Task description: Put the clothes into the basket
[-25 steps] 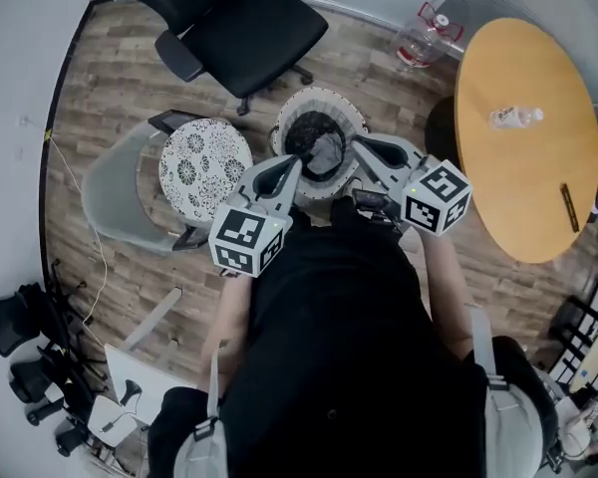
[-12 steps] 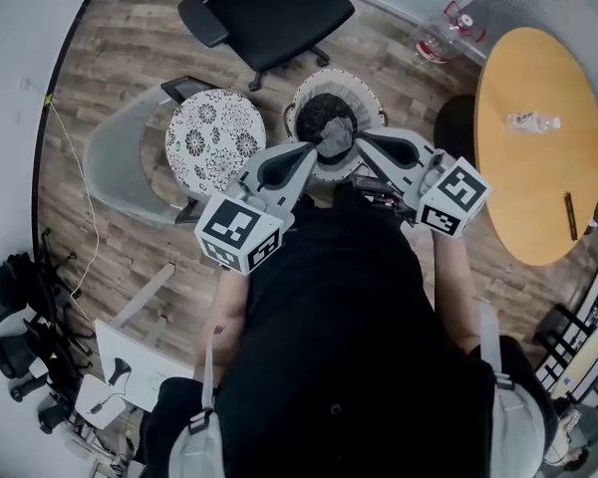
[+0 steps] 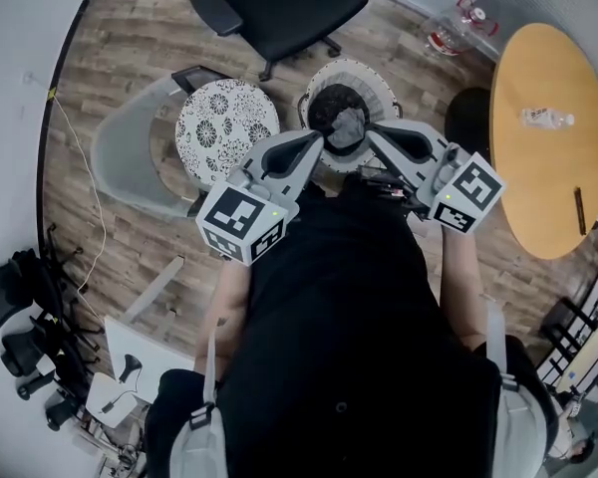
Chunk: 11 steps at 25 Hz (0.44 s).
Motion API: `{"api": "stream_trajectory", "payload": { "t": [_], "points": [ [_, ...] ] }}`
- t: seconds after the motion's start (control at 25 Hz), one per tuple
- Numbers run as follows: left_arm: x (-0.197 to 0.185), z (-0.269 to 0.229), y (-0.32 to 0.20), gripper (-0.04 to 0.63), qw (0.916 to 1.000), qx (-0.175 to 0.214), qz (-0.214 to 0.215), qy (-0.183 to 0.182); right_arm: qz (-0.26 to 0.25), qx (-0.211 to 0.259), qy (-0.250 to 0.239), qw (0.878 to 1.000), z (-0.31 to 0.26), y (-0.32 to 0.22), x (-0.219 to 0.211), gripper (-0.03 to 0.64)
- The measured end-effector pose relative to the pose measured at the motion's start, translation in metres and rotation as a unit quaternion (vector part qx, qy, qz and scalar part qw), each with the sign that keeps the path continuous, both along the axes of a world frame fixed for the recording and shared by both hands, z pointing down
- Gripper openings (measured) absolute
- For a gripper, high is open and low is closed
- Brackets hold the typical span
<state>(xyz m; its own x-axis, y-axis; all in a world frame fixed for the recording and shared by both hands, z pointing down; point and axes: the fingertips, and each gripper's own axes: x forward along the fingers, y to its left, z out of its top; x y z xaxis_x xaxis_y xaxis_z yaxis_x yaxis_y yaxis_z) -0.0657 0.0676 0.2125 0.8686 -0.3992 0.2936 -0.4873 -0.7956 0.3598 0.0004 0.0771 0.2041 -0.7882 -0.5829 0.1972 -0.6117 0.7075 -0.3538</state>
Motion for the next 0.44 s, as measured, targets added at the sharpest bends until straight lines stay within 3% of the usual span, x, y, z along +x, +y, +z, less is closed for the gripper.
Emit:
{"api": "stream_trajectory", "payload": {
  "t": [0.44],
  "points": [
    [-0.0068, -0.0006, -0.0075, 0.011, 0.9999, 0.004, 0.014, 0.003, 0.004, 0.009, 0.008, 1.000, -0.0039, -0.0039, -0.0106, 0.017]
  ]
}}
